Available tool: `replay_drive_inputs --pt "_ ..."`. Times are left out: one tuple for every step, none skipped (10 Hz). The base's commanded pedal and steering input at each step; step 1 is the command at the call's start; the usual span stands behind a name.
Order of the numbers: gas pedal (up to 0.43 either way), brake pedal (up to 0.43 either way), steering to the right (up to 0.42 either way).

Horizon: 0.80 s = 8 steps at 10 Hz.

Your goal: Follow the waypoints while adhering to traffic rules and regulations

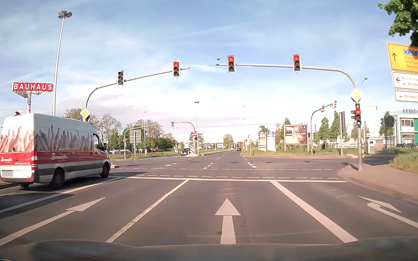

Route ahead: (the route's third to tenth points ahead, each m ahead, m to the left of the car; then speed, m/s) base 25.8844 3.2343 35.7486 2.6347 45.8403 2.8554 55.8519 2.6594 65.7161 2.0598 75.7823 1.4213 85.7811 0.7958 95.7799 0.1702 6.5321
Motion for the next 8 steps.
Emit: replay_drive_inputs --pt "0.000 0.317 -0.002" --pt "0.000 0.317 -0.002" --pt "0.000 0.317 -0.002" --pt "0.000 0.317 -0.002" --pt "0.000 0.323 -0.002" --pt "0.000 0.317 -0.002" --pt "0.000 0.323 -0.001" --pt "0.000 0.323 -0.001"
